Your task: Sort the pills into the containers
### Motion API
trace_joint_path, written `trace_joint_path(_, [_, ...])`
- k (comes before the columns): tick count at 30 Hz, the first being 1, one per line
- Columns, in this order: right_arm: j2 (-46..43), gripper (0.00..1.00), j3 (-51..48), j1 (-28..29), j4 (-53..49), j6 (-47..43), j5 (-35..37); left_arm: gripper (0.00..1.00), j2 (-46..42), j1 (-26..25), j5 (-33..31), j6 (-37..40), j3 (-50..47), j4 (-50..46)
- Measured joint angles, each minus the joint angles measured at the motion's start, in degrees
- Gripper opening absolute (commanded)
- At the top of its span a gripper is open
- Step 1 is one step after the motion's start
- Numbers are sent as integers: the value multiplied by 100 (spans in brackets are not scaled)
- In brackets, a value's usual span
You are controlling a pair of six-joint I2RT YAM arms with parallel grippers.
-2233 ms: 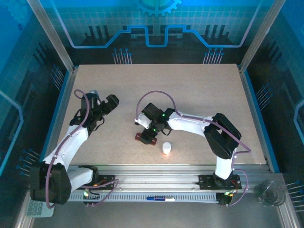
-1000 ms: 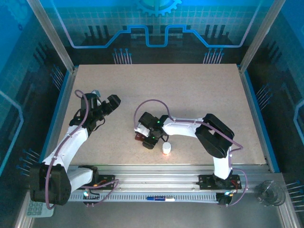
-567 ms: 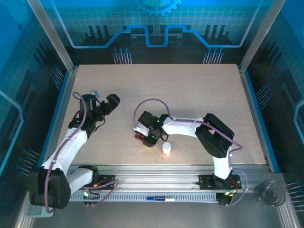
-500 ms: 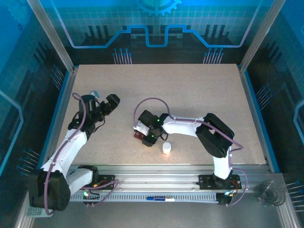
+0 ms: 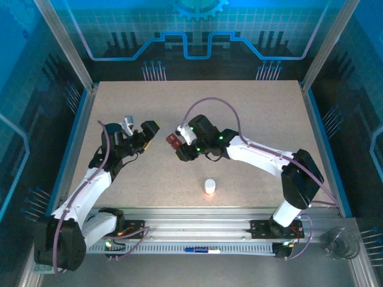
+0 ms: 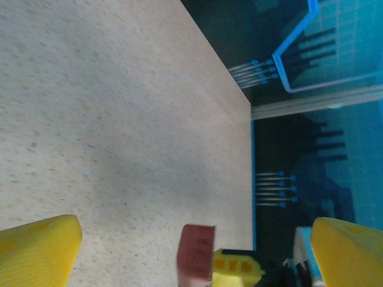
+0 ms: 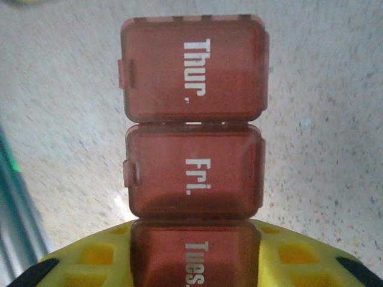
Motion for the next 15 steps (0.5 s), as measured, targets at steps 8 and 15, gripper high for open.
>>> trace_joint_path(8, [-136, 18, -52, -59, 142, 507, 9, 99, 50, -603, 103, -149, 0, 334])
trace_joint_path(15, [-136, 18, -94, -70, 142, 660, 4, 99, 50, -767, 98, -282, 0, 535])
